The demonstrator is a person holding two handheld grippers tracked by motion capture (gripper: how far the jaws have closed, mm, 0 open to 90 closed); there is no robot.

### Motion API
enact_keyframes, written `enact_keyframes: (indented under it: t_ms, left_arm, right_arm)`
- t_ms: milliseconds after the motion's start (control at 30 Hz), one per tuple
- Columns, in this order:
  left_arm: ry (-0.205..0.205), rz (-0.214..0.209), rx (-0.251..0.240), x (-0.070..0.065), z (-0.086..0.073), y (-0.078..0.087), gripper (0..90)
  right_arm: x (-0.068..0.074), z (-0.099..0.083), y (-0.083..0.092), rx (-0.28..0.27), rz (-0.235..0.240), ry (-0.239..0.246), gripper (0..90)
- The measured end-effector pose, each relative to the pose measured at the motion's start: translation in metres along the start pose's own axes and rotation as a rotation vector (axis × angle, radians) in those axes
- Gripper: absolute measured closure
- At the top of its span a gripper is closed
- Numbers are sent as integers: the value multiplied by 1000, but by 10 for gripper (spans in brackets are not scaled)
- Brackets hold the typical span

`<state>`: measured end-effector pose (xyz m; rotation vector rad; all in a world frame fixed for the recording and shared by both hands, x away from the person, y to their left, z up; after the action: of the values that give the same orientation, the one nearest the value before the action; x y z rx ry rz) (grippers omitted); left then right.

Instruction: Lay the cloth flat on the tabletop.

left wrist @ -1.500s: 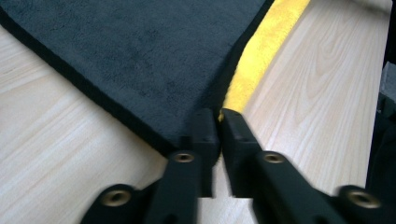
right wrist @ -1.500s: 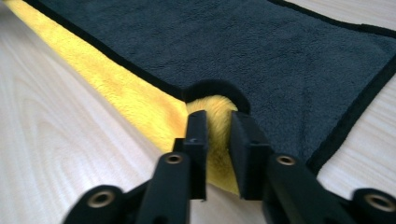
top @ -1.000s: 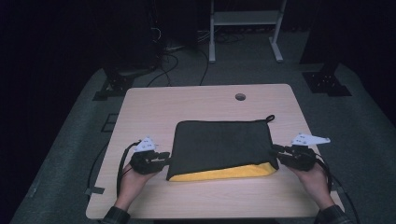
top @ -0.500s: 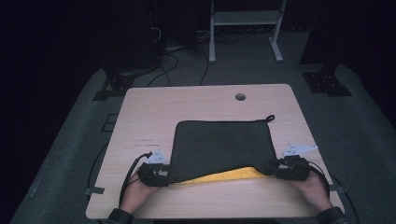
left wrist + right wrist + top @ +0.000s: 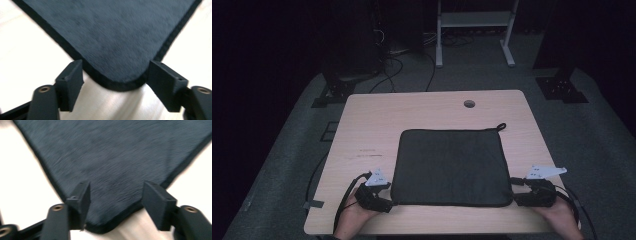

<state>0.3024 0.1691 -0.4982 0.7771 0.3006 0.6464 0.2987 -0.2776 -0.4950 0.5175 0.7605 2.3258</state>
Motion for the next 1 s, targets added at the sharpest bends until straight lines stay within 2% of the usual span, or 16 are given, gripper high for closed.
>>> enact_keyframes:
  t_ms: [67, 100, 167, 200, 233, 267, 333, 367, 467, 500, 533, 600, 667, 833, 867, 1000]
  left_arm:
    - [20, 16, -17, 5, 3, 0, 224]
    - [20, 16, -17, 5, 3, 0, 208]
    - [33, 31, -26, 10, 5, -2, 180]
    - [37, 38, -27, 12, 7, -3, 130]
    - [43, 48, -30, 15, 8, -5, 130]
    - [51, 54, -26, 18, 10, -7, 97]
    - [81, 39, -32, 29, 15, -12, 87]
    - [81, 39, -32, 29, 15, -12, 87]
    - [117, 47, -52, 43, 20, -16, 86]
    - [117, 47, -52, 43, 20, -16, 86]
    - [127, 50, -59, 46, 21, -17, 86]
    - [134, 69, -66, 53, 24, -18, 86]
    - [143, 86, -82, 59, 27, -19, 86]
    - [155, 130, -80, 73, 34, -25, 86]
    - [167, 153, -101, 78, 35, -28, 87]
    - [161, 184, -73, 85, 37, -32, 87]
  right_arm:
    - [-15, 5, 0, -40, -53, -38, 301]
    - [-15, 5, 0, -40, -53, -38, 301]
    - [-29, 9, -1, -62, -89, -88, 260]
    - [-42, 12, -2, -75, -129, -132, 248]
    - [-42, 12, -2, -75, -129, -132, 242]
    - [-49, 13, -2, -84, -152, -145, 233]
    - [-69, 17, -5, -84, -226, -188, 208]
    - [-69, 17, -5, -84, -226, -188, 208]
    - [-89, 18, -14, -70, -305, -221, 193]
    - [-89, 18, -14, -70, -305, -221, 193]
    - [-96, 17, -18, -72, -322, -244, 185]
    - [-100, 16, -20, -69, -335, -249, 185]
    - [-109, 12, -22, -51, -378, -247, 181]
    - [-118, 13, -22, -28, -412, -253, 160]
    - [-120, 13, -24, -14, -435, -234, 156]
    - [-122, 14, -25, -8, -435, -229, 146]
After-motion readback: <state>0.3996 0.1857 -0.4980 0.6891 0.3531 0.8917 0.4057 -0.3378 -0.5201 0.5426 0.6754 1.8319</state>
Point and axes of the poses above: each handheld gripper's, and its own axes: y roughly backward along the jaws, z roughly out of its top, x roughly to its left, the point moved 5 cm from there along -y, roughly forward along the jaws, and after that the axes turned 3 degrees about z, right-handed, at the moved point
